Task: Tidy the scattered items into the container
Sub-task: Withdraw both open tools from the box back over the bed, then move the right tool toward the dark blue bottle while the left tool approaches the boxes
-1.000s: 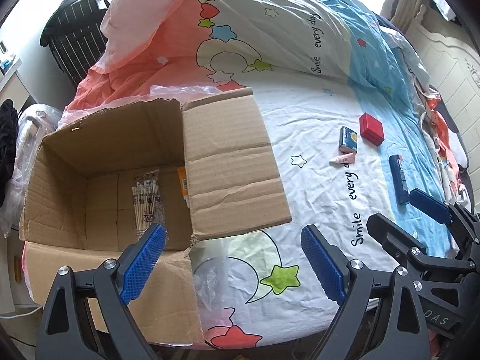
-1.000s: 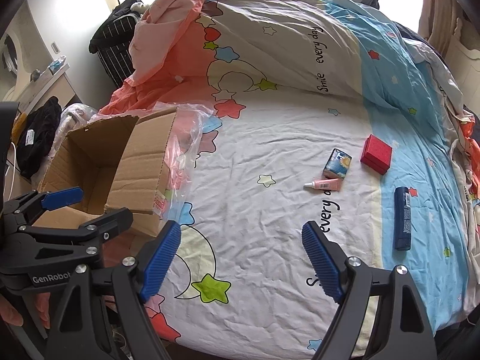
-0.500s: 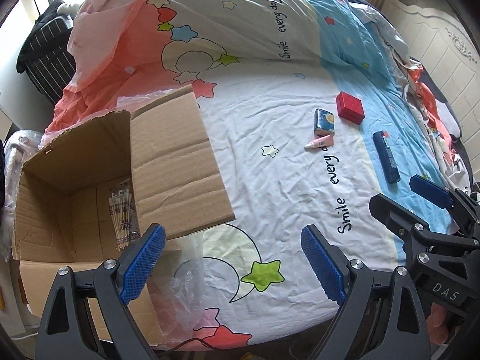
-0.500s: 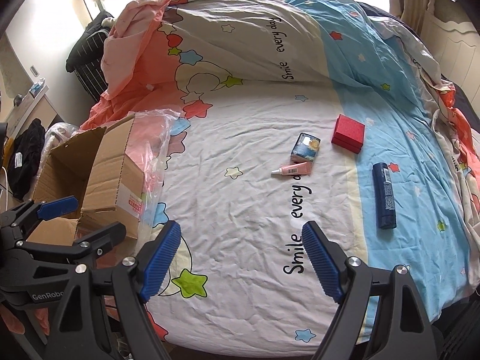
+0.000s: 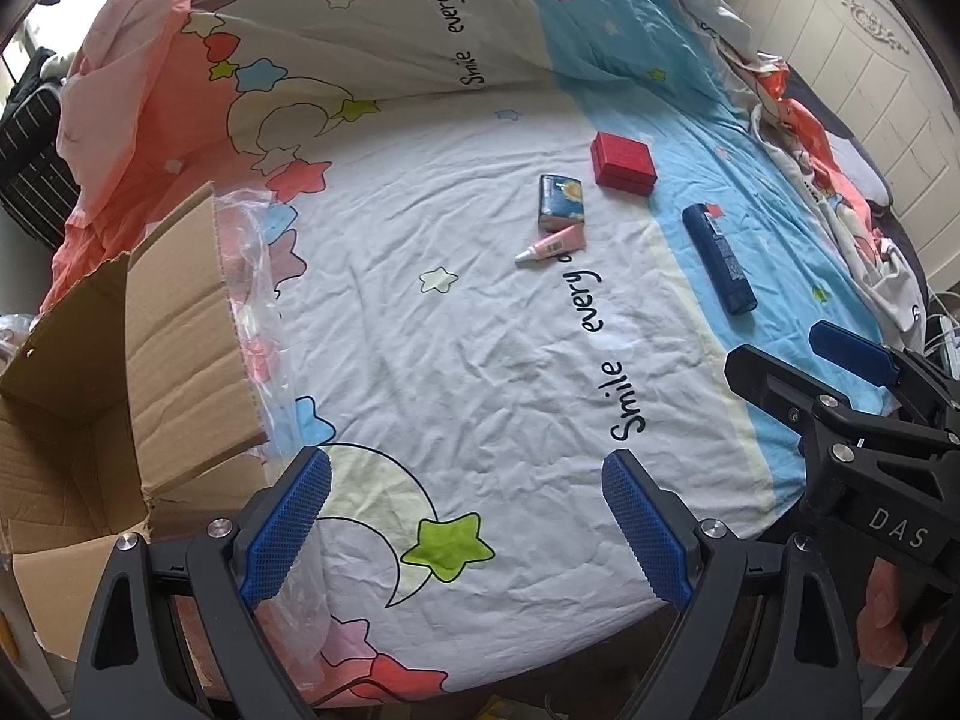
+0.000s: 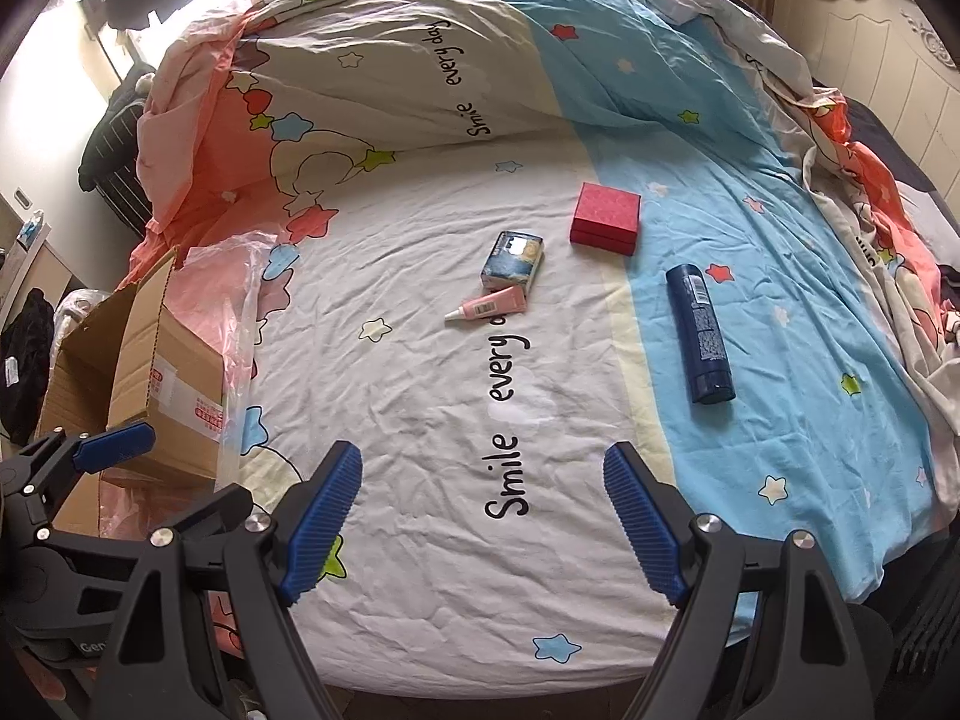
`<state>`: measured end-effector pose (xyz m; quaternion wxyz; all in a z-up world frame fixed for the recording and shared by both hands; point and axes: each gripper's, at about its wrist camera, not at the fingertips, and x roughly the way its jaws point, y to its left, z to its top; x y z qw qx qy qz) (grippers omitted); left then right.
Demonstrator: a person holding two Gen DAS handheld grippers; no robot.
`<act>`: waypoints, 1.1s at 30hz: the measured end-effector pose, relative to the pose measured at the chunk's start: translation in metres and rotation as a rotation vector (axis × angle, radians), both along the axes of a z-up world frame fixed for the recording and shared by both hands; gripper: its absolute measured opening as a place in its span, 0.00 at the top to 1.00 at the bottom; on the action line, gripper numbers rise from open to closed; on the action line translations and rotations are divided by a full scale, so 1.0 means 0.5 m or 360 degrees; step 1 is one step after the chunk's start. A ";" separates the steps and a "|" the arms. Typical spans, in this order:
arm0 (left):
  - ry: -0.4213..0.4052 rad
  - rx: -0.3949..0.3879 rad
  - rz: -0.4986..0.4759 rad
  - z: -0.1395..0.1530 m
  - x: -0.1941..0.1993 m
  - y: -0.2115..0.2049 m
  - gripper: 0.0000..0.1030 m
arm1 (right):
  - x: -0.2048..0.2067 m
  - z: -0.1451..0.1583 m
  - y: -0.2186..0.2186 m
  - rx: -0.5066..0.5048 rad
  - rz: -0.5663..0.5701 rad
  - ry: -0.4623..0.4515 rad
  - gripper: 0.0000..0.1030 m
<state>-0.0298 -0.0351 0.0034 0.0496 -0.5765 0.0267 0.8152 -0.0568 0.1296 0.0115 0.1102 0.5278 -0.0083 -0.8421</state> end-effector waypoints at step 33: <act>-0.0016 -0.0003 -0.0262 -0.047 -0.047 0.188 0.09 | -0.018 -0.054 0.194 0.0022 -0.0230 -0.0063 0.22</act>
